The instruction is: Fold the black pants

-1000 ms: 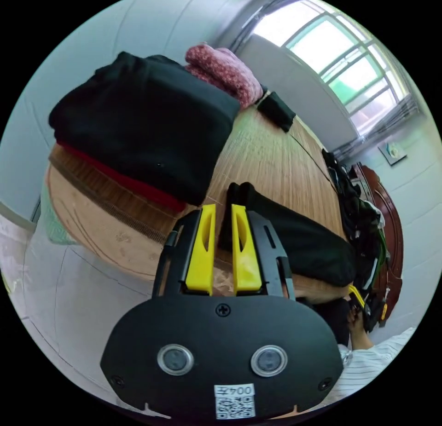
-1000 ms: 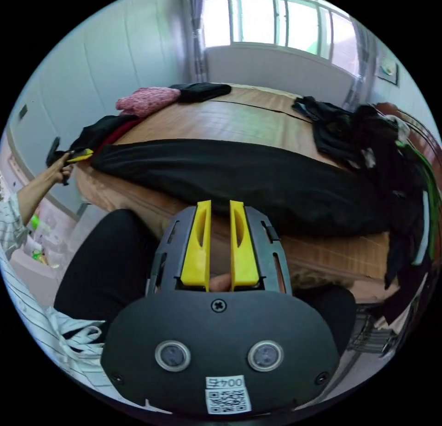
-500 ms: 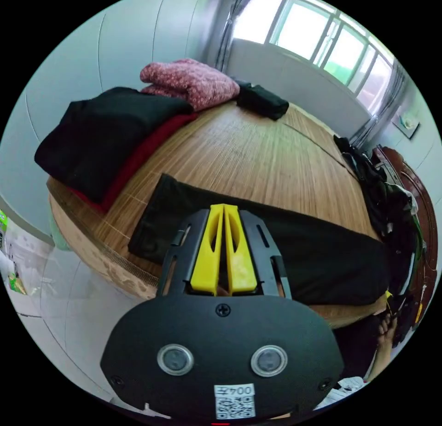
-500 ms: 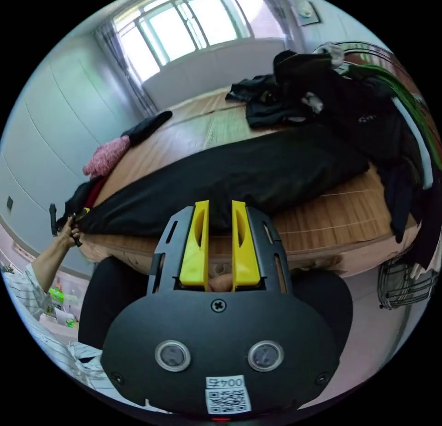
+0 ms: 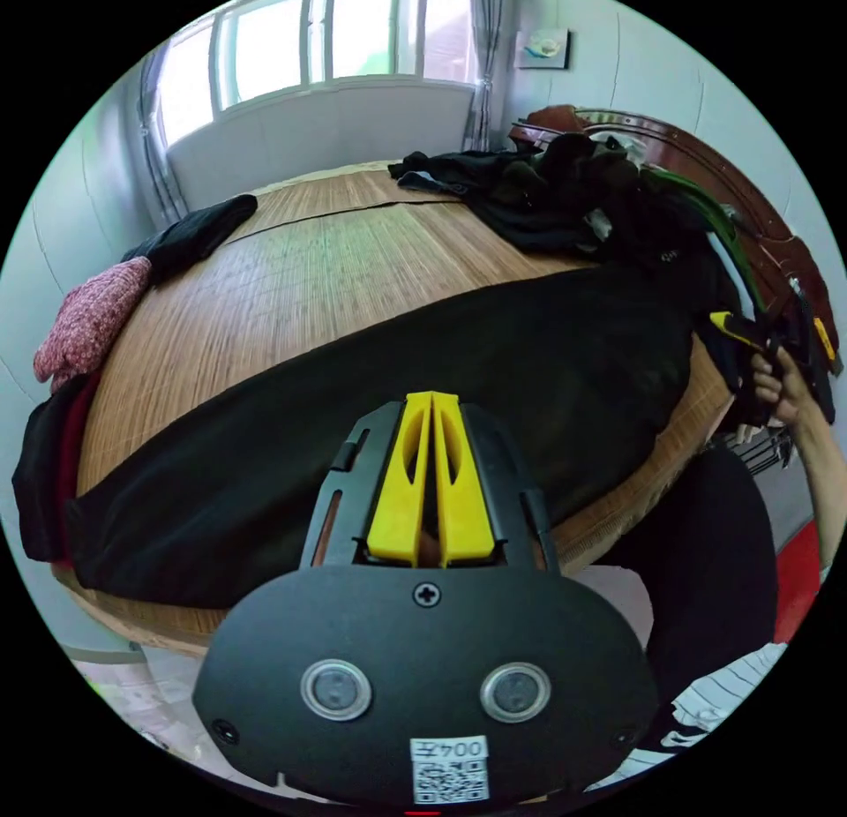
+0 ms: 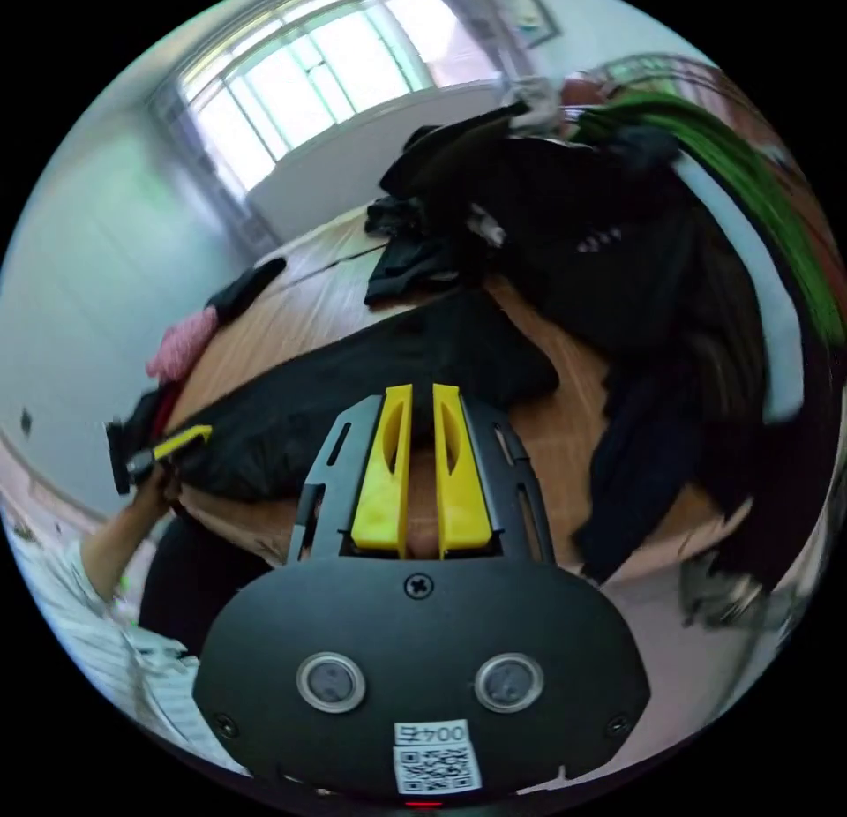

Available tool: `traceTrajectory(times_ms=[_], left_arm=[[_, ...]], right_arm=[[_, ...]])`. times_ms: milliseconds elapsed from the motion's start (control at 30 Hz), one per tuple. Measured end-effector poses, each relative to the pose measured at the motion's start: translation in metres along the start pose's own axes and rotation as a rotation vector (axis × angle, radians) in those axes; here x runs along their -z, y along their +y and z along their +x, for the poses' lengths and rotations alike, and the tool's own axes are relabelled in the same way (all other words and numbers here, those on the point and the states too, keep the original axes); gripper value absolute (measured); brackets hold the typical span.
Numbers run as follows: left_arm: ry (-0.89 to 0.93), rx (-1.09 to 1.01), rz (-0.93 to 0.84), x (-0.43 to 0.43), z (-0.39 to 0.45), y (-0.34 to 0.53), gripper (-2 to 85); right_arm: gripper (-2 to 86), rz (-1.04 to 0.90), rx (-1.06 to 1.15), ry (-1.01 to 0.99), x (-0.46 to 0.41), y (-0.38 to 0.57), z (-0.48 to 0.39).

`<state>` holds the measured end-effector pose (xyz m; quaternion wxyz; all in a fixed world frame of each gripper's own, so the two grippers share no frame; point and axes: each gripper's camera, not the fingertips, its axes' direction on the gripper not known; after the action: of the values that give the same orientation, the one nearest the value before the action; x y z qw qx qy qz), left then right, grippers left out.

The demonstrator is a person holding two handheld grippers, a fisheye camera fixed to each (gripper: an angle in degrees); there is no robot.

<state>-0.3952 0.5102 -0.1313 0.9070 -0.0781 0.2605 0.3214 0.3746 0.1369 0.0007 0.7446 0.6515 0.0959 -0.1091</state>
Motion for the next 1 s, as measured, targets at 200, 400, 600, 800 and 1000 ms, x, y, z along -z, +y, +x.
traceTrajectory(times_ms=[200, 400, 600, 800, 1000], left_arm=[[-0.033, 0.004, 0.024, -0.052, 0.032, 0.137, 0.5], [-0.019, 0.011, 0.029, -0.066, 0.059, 0.22, 0.6], [0.058, 0.055, 0.044, -0.074, 0.07, 0.277, 0.7], [0.03, 0.042, 0.05, -0.075, 0.105, 0.3, 0.7], [0.036, 0.046, 0.052, -0.074, 0.131, 0.293, 0.7]], right_arm=[[8.1, -0.262, 0.508, 0.098, -0.038, -0.131, -0.027], [8.6, -0.558, 0.872, 0.169, -0.098, -0.21, -0.065], [9.6, -0.781, 1.081, 0.226, -0.14, -0.237, -0.086], [6.0, -0.809, 1.11, 0.174, -0.143, -0.246, -0.087], [3.3, -0.756, 1.153, 0.164, -0.086, -0.265, -0.09]])
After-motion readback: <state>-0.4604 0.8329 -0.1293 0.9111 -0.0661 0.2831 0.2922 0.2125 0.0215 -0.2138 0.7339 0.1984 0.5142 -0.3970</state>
